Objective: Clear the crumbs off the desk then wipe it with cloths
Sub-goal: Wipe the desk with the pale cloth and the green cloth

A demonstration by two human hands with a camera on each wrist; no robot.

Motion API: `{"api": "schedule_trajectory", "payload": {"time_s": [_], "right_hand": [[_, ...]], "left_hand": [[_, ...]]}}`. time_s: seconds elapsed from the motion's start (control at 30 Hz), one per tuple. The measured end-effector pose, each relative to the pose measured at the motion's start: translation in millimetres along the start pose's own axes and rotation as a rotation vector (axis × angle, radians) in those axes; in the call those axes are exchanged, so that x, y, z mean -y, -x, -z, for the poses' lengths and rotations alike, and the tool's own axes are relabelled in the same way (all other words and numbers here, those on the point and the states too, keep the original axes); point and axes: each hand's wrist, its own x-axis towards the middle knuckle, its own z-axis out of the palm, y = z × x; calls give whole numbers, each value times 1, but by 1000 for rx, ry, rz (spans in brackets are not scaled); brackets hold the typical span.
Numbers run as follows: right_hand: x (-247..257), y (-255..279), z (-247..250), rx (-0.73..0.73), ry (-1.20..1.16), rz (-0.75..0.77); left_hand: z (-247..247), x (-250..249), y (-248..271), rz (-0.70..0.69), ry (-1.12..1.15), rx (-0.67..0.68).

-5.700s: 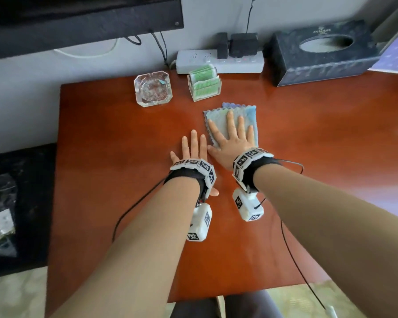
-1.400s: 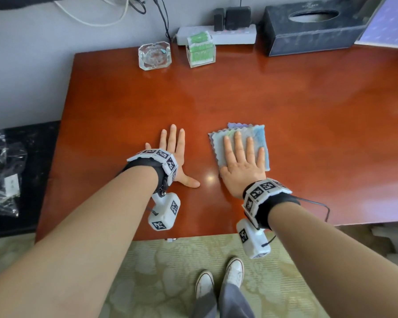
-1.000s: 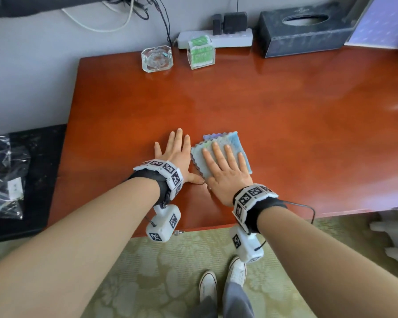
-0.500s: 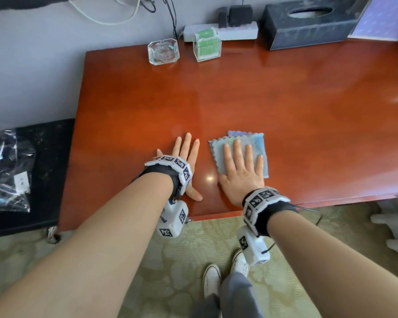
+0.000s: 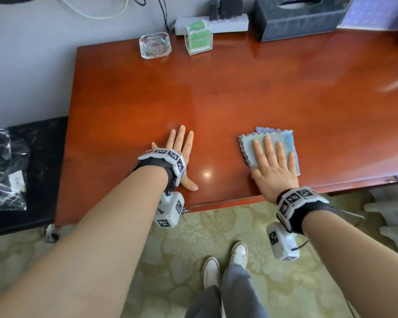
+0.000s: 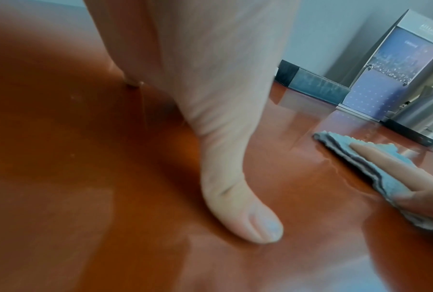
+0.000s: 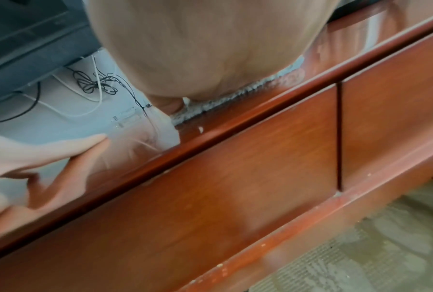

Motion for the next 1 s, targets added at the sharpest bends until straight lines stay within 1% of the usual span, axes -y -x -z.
{"api": "schedule_trajectory", "payload": {"time_s": [0.07,0.13,0.2,0.3,0.37,0.47,0.53,0.57,0.6,0.63,0.67,0.7,0.77,0.8,0.87,1.0], "right_hand": [[18,-1,-3,-23,-49,-101],[40,1,-8,-32,-63,-132],[57,9,-17,-26,-44,-59],[68,29,-31,-41,-3,104],[63,40,-35,-47,19,190],[42,48,-31,-7,60,295],[26,51,-21,14,9,332],[20,50,-13,-5,-59,324],[14,49,-5,-58,-126,314],[10,47,2,-140,-150,318],[6,44,7,-209,-101,345],[1,40,8,-236,-7,392],[-7,35,-2,-177,214,521],[-7,35,-11,-141,298,563],[2,37,-28,-135,370,556],[47,47,-48,-204,320,507]], "left_hand": [[-1,1,-1,-7,5,-5],[-2,1,0,-10,18,-8],[-1,1,2,-10,33,-18],[0,2,5,-15,44,-57],[-1,3,8,-15,62,-85],[-14,6,23,-9,108,-164],[-32,9,41,-13,100,-240],[-44,13,51,-20,77,-284],[-55,18,61,-23,51,-326],[-67,26,71,-16,25,-362],[-78,34,80,1,1,-384],[-89,42,88,20,-12,-389],[-105,50,97,37,-2,-387],[-109,52,98,39,9,-394],[-113,50,96,39,24,-408],[-117,52,92,39,22,-447]]}}
